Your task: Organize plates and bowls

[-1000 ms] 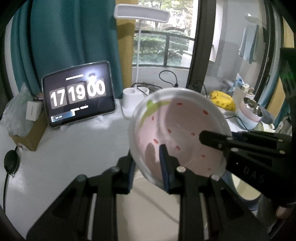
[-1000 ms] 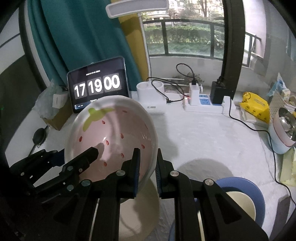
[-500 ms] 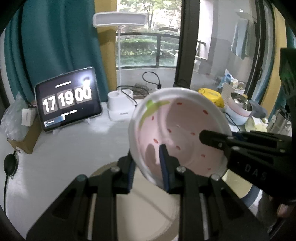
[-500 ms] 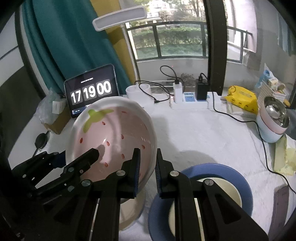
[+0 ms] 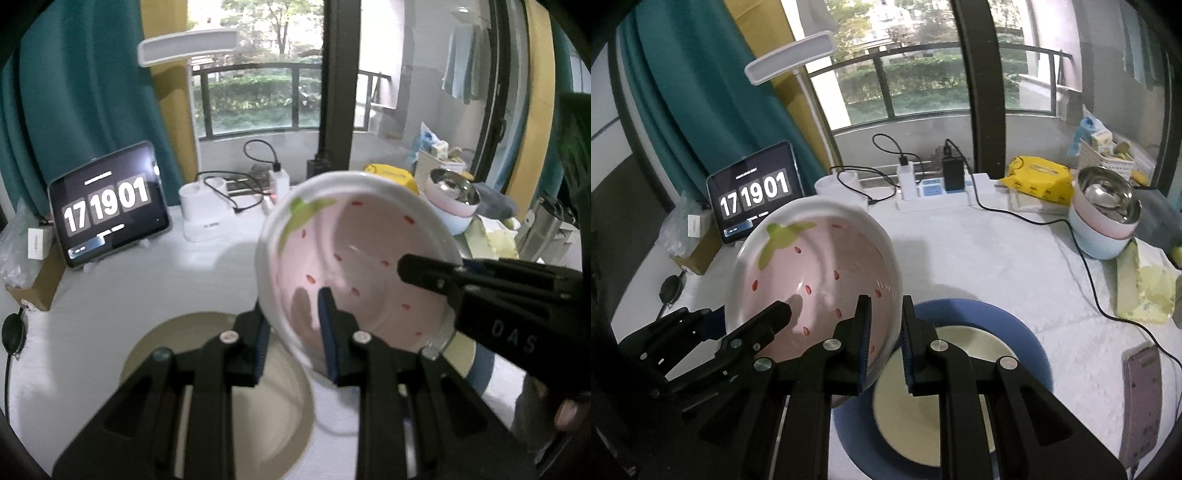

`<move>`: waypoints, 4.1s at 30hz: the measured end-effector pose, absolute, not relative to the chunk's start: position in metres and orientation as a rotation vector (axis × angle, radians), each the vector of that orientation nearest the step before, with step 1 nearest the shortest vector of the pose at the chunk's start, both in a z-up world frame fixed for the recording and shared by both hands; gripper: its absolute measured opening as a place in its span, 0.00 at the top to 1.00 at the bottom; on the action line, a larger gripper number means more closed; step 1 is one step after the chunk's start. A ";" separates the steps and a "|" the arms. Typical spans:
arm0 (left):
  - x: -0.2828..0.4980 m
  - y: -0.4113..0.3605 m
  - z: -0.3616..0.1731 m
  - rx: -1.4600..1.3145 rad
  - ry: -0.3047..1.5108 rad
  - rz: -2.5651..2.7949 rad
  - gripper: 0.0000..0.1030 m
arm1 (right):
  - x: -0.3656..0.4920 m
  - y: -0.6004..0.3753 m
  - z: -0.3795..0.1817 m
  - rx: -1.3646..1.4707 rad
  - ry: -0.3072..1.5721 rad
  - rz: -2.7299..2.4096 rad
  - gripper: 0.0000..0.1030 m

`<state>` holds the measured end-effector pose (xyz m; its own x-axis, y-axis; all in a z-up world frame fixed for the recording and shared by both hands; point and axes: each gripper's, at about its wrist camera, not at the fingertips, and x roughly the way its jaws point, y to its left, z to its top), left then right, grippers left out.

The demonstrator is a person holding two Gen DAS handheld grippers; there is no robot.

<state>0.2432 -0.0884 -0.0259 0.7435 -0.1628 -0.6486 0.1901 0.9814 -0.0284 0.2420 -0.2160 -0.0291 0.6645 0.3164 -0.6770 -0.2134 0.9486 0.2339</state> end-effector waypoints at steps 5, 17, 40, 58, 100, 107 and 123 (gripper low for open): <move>0.240 -0.105 -0.028 0.047 0.722 -0.210 0.76 | 0.236 -0.234 -0.033 0.159 0.793 0.291 0.84; 0.235 -0.145 -0.041 0.083 0.762 -0.254 0.76 | 0.222 -0.274 -0.048 0.193 0.804 0.254 0.84; 0.232 -0.168 -0.077 0.115 0.856 -0.242 0.76 | 0.216 -0.288 -0.083 0.171 0.876 0.236 0.84; 0.237 -0.164 -0.086 0.117 0.894 -0.252 0.73 | 0.224 -0.280 -0.091 0.140 0.933 0.223 0.81; 0.222 -0.146 -0.066 0.089 0.834 -0.256 0.72 | 0.204 -0.270 -0.072 0.024 0.904 0.215 0.51; 0.213 -0.138 -0.052 0.073 0.778 -0.243 0.70 | 0.197 -0.271 -0.062 0.024 0.870 0.201 0.51; 0.182 -0.119 -0.029 0.018 0.668 -0.214 0.54 | 0.169 -0.268 -0.032 -0.010 0.753 0.184 0.51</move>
<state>0.1825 -0.1188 -0.0294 0.7640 -0.1908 -0.6163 0.2023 0.9779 -0.0519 0.1691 -0.2681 -0.0322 0.7144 0.1625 -0.6806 -0.1695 0.9839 0.0571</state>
